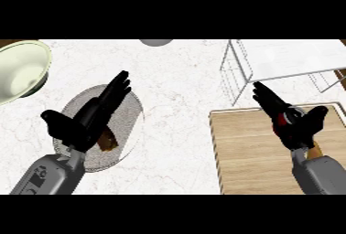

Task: Pick the can from the tray and place it in the tiered shelf

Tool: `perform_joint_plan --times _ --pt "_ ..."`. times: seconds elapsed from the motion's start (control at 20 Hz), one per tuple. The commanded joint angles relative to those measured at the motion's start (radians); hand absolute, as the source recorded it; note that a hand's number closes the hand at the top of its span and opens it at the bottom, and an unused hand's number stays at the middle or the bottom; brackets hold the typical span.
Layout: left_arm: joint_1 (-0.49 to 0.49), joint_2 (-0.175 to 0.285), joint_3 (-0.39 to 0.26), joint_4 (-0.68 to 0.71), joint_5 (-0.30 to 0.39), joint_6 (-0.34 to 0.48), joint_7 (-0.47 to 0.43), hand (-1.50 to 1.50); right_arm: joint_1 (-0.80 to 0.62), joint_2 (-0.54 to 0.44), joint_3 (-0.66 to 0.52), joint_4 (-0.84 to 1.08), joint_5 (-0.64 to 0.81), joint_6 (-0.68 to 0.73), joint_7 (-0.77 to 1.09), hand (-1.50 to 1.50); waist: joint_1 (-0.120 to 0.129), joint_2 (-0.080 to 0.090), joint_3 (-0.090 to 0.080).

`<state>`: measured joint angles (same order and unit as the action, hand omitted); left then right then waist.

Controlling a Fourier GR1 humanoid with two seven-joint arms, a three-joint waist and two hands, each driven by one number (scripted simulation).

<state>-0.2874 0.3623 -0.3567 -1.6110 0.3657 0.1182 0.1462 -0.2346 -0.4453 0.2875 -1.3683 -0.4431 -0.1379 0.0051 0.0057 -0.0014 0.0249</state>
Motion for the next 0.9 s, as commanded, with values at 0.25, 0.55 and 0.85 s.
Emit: perform_joint_plan --times 0.25,0.55,0.85 --pt "0.227 0.074 0.134 0.178 0.013 0.136 0.094 0.0 -0.11 -0.431 -0.281 -0.057 0.077 0.089 -0.105 1.5 -0.008 -0.004 -0.028" --pt "0.234 0.038 0.174 0.3 0.052 0.073 0.043 0.0 0.01 -0.59 -0.363 0.207 0.056 0.265 -0.083 -1.5 -0.016 0.004 -0.025" --pt "0.225 0.013 0.182 0.325 0.038 0.067 0.043 0.0 0.076 -0.675 -0.361 0.165 0.053 0.543 -0.206 -1.5 -0.022 0.0 -0.026"
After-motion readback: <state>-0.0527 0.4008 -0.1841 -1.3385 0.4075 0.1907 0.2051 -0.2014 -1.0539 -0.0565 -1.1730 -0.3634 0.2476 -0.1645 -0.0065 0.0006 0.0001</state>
